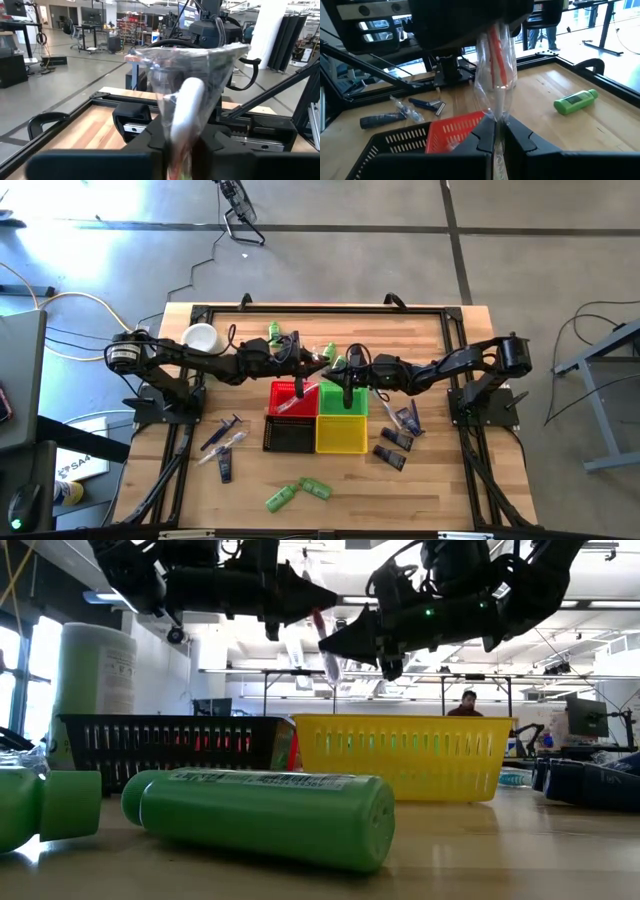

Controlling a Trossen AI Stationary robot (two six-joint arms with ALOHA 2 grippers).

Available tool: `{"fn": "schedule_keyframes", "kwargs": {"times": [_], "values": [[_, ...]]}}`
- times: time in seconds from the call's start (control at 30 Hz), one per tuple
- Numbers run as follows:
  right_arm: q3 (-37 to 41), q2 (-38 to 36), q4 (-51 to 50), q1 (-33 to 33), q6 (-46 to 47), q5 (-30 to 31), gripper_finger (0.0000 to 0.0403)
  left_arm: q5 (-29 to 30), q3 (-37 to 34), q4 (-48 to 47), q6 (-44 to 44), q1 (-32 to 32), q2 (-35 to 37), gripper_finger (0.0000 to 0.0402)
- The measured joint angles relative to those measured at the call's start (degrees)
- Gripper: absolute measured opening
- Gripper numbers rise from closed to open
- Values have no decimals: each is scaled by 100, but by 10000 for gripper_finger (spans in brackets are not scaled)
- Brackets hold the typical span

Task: Pick & Place Travel size toiletries
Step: Put the orange toothbrush into the red bin

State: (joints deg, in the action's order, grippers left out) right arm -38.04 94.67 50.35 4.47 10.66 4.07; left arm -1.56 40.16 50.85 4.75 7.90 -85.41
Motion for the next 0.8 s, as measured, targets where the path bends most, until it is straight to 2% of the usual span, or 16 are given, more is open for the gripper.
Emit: {"fn": "schedule_keyframes", "kwargs": {"times": [0.17, 0.4, 0.63, 0.8], "values": [[0, 0, 4, 0, 2, -8, 7, -1, 0, -2, -8, 2, 0, 13], [4, 0, 63, 2, 11, -219, 14, -52, 0, 4, 0, -2, 0, 16], [4, 2, 265, 7, 166, -299, 67, -63, 0, 6, 2, -4, 2, 11], [2, -156, 31, 45, 227, -422, 130, -59, 0, -11, 2, -4, 2, 13]]}}
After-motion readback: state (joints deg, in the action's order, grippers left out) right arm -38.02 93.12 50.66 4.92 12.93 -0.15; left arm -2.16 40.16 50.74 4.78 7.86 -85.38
